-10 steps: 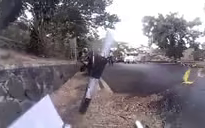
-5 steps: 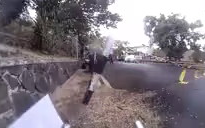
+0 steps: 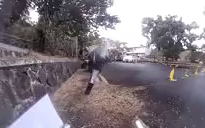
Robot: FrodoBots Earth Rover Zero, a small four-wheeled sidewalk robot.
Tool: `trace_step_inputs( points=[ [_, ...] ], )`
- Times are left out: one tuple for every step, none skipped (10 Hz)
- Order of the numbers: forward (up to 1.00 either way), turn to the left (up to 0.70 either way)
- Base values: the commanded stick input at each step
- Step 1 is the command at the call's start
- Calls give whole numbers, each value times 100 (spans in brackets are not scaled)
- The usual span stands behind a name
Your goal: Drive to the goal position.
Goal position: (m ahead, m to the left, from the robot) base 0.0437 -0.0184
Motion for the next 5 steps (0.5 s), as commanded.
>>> trace_step_inputs(
  points=[
    [0, 0],
    [0, 0],
    [21, 0],
    [46, 0],
    [50, 0]
  ],
)
